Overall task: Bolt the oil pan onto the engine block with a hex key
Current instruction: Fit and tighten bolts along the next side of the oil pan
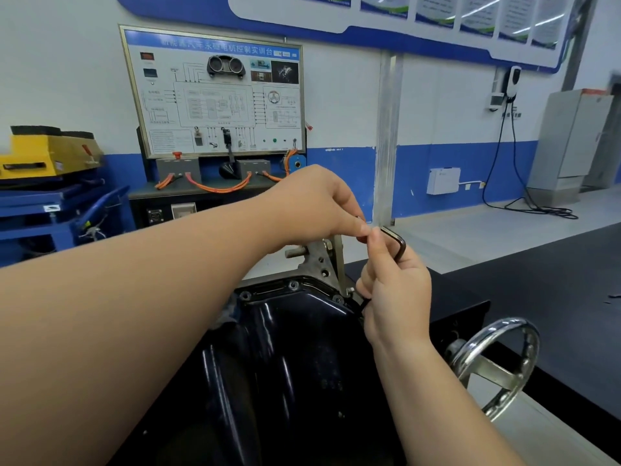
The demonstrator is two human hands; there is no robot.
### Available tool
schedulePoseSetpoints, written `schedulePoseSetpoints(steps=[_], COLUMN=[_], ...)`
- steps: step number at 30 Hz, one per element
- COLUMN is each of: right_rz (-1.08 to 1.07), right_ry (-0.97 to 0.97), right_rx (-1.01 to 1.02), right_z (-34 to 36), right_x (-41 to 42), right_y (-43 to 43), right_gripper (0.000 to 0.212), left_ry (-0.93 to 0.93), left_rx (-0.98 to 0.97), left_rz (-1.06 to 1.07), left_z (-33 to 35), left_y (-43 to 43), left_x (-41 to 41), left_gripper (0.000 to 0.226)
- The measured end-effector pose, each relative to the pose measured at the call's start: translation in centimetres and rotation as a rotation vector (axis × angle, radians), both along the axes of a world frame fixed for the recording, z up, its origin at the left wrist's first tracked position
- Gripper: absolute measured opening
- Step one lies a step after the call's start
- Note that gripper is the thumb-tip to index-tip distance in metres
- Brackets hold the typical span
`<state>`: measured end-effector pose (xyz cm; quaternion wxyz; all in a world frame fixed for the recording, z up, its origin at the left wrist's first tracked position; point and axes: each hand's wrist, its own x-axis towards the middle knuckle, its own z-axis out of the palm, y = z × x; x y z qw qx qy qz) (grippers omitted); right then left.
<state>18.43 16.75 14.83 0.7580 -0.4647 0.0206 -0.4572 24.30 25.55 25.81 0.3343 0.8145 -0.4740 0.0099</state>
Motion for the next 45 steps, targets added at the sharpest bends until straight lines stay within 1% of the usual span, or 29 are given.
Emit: schedulePoseSetpoints(steps=[3,5,7,8,11,14,16,17,19,20,22,24,25,28,31,34,36,39,42,45], right_rz=[0.037,0.082,0.120,0.134,0.154,0.130,0.046,-0.008,-0.091,-0.119,-0.195,-0.318,-0.371,-0.420,-0.473,-0.500,-0.506,-0.534,-0.600,-0.618], right_ry=[-0.055,-0.093,-0.134,-0.149,-0.164,-0.123,-0.054,-0.031,-0.059,-0.097,-0.129,-0.054,-0.018,0.031,-0.008,-0.087,-0.105,-0.036,0.106,0.147], right_rx=[0.022,0.087,0.153,0.167,0.163,0.148,0.109,0.094,0.106,0.117,0.114,0.050,0.002,-0.137,-0.216,-0.224,-0.223,-0.275,-0.379,-0.414], right_z=[0.1,0.3,0.4,0.4,0.6,0.6,0.4,0.2,0.0,0.0,0.0,-0.2,-0.3,-0.3,-0.2,0.0,-0.1,-0.4,-0.9,-0.9], right_x=[-0.1,-0.1,0.0,0.1,0.3,0.4,0.4,0.5,0.3,0.2,-0.1,-0.3,-0.4,-0.9,-1.3,-1.7,-1.8,-1.6,-1.3,-1.2], right_y=[0.0,-0.1,-0.4,-0.5,-0.6,-0.5,-0.5,-0.5,-0.5,-0.5,-0.5,-0.5,-0.5,-0.2,0.2,0.5,0.4,0.0,-0.4,-0.6], right_gripper=[0.021,0.018,0.017,0.020,0.026,0.019,0.020,0.026,0.036,0.037,0.039,0.040,0.041,0.042,0.041,0.039,0.040,0.044,0.051,0.051], left_ry=[0.125,0.203,0.238,0.251,0.295,0.293,0.248,0.199,0.083,0.027,-0.092,-0.162,-0.174,-0.190,-0.210,-0.208,-0.214,-0.238,-0.260,-0.276], left_rx=[-0.071,-0.087,-0.063,-0.041,-0.015,-0.041,-0.065,-0.061,-0.004,0.059,0.257,0.442,0.487,0.479,0.496,0.505,0.508,0.518,0.525,0.527], left_rz=[-0.052,-0.095,-0.145,-0.173,-0.232,-0.245,-0.252,-0.246,-0.214,-0.201,-0.199,-0.211,-0.210,-0.189,-0.186,-0.193,-0.206,-0.221,-0.216,-0.204], left_z=[-0.2,-0.3,-0.2,-0.2,-0.4,-0.9,-1.0,-1.1,-1.2,-1.4,-2.3,-3.4,-3.8,-3.9,-4.1,-4.3,-4.3,-4.3,-4.4,-4.5], left_y=[-0.5,-0.9,-1.3,-1.5,-2.0,-2.1,-1.9,-1.8,-1.5,-1.3,-1.0,-1.1,-1.2,-1.3,-1.3,-1.5,-1.7,-1.9,-1.9,-2.1], left_x=[0.0,0.1,0.3,0.4,1.1,1.8,2.2,2.5,3.0,3.2,3.6,3.7,3.8,4.2,4.5,4.4,4.3,4.3,4.4,4.3], left_gripper=[0.012,0.010,0.007,0.006,0.005,0.006,0.006,0.006,0.006,0.005,0.007,0.014,0.016,0.017,0.018,0.017,0.015,0.014,0.015,0.015])
